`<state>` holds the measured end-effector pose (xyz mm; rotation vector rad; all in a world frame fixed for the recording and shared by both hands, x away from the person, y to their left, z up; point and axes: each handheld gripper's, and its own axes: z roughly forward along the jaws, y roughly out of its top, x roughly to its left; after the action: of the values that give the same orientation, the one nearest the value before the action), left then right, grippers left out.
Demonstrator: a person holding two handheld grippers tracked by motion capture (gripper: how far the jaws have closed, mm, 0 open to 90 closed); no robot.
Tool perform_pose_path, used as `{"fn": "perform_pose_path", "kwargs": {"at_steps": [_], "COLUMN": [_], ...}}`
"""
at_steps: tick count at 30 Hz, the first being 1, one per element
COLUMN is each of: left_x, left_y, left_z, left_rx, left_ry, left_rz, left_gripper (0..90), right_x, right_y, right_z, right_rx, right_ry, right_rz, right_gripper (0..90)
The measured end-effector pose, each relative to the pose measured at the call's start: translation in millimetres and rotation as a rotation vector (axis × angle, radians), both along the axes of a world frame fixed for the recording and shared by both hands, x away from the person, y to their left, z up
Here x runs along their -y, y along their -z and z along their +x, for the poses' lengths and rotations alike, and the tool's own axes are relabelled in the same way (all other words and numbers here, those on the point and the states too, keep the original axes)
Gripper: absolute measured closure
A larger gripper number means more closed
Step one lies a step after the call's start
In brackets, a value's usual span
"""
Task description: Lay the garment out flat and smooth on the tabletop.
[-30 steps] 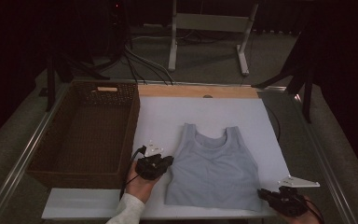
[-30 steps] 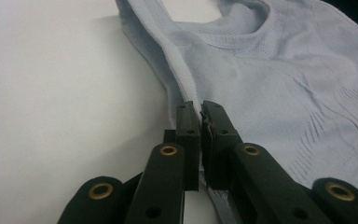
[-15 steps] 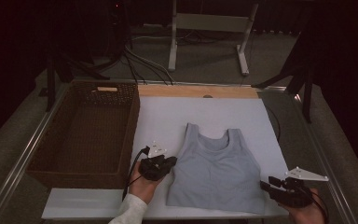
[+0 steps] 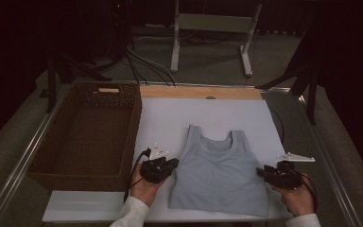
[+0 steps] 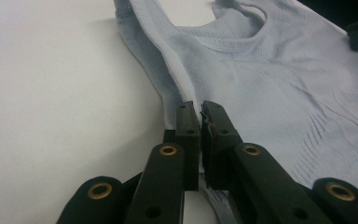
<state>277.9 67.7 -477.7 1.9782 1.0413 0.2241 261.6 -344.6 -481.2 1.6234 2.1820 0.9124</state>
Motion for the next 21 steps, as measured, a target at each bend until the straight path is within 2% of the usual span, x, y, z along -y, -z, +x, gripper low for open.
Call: {"fn": "perform_pose_path", "kwargs": {"at_steps": [3, 6, 13, 14, 17, 19, 21], "left_x": [-1.2, -2.5, -11.7, -13.0, -15.7, -15.3, -13.8], "left_y": [0.0, -0.2, -1.1, -1.0, 0.1, 0.4, 0.3], "left_z": [-0.1, -0.6, -3.9, -4.8, -6.1, -5.9, -5.6], "left_rx": [-0.001, 0.000, -0.001, -0.005, -0.006, -0.006, -0.006], "left_ry": [-0.003, -0.008, -0.024, -0.027, -0.026, -0.028, -0.027], "left_rz": [0.000, 0.002, 0.002, 0.003, 0.004, 0.003, 0.003], "left_gripper": [86.8, 87.0, 87.2, 87.2, 87.2, 87.2, 87.1], "right_x": [-4.3, -8.8, -18.9, -19.9, -20.3, -19.8, -19.8], "right_y": [3.7, 4.5, 5.4, 5.5, 5.4, 6.7, 9.4], "right_z": [3.7, 4.6, 2.0, 1.5, 2.4, 4.5, 6.1], "right_rx": [-0.024, -0.036, -0.049, -0.046, -0.027, -0.025, -0.047], "right_ry": [-0.007, -0.021, -0.060, -0.065, -0.032, -0.008, -0.001], "right_rz": [-0.009, -0.014, -0.015, -0.018, -0.030, -0.047, -0.054], "right_gripper": [74.6, 80.4, 82.1, 80.2, 57.7, 46.3, 43.7]}}
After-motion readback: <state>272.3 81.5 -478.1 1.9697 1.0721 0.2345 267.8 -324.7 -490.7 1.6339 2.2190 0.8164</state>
